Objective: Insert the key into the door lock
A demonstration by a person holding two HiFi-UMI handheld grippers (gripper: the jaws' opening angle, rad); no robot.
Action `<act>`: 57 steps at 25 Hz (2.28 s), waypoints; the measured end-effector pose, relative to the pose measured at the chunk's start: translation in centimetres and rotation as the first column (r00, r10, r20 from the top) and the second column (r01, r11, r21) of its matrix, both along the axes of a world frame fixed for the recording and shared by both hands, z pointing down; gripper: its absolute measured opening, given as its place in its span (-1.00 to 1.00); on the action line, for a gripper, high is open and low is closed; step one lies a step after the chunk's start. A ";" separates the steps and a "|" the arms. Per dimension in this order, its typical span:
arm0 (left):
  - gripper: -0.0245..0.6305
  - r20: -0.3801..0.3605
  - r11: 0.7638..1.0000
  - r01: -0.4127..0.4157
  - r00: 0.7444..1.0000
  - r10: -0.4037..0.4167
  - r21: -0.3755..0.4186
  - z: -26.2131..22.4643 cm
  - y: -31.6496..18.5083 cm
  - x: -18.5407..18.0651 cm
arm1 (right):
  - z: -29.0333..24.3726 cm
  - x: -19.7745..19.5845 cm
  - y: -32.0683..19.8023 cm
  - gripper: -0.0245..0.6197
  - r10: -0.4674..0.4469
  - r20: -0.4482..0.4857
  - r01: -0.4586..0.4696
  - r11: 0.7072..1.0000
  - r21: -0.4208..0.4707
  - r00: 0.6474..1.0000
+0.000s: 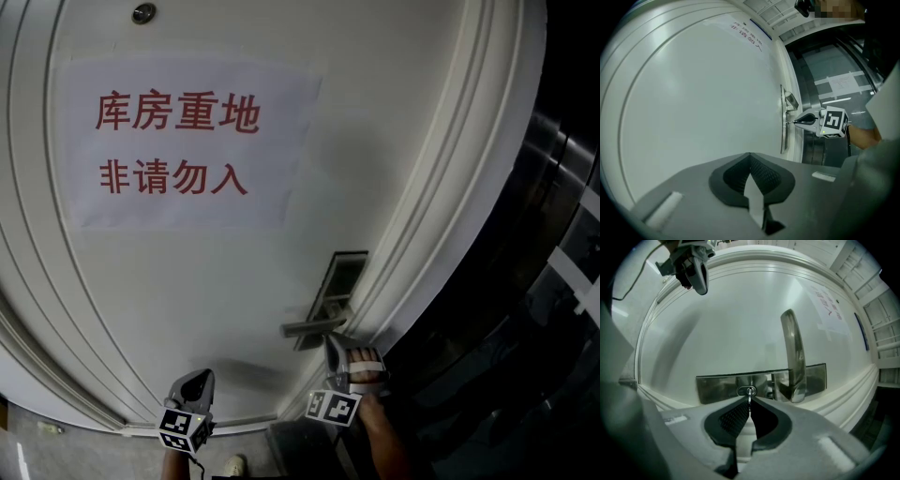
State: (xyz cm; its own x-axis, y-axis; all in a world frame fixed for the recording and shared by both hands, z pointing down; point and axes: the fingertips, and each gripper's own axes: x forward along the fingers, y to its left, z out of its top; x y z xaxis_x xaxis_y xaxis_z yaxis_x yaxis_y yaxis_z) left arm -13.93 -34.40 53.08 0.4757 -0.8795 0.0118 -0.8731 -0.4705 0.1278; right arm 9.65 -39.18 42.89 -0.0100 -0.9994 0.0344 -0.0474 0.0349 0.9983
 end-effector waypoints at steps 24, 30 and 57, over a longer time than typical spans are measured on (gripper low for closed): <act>-0.92 0.000 1.000 -0.016 1.000 0.016 0.002 -0.1 -0.6 0.3 | 0.1 -0.2 -1.1 -0.85 -0.018 0.008 0.018 1.000 0.019 1.000; -0.92 0.002 1.000 -0.006 1.000 0.006 -0.002 0.1 -0.3 0.1 | 0.4 -0.3 -0.8 -0.42 -0.059 0.058 0.059 0.998 -0.003 0.997; -0.92 0.039 0.999 -0.023 0.999 0.023 0.024 -1.1 3.4 3.7 | -2.0 1.4 6.3 -0.73 -0.202 0.458 0.180 0.979 0.092 0.865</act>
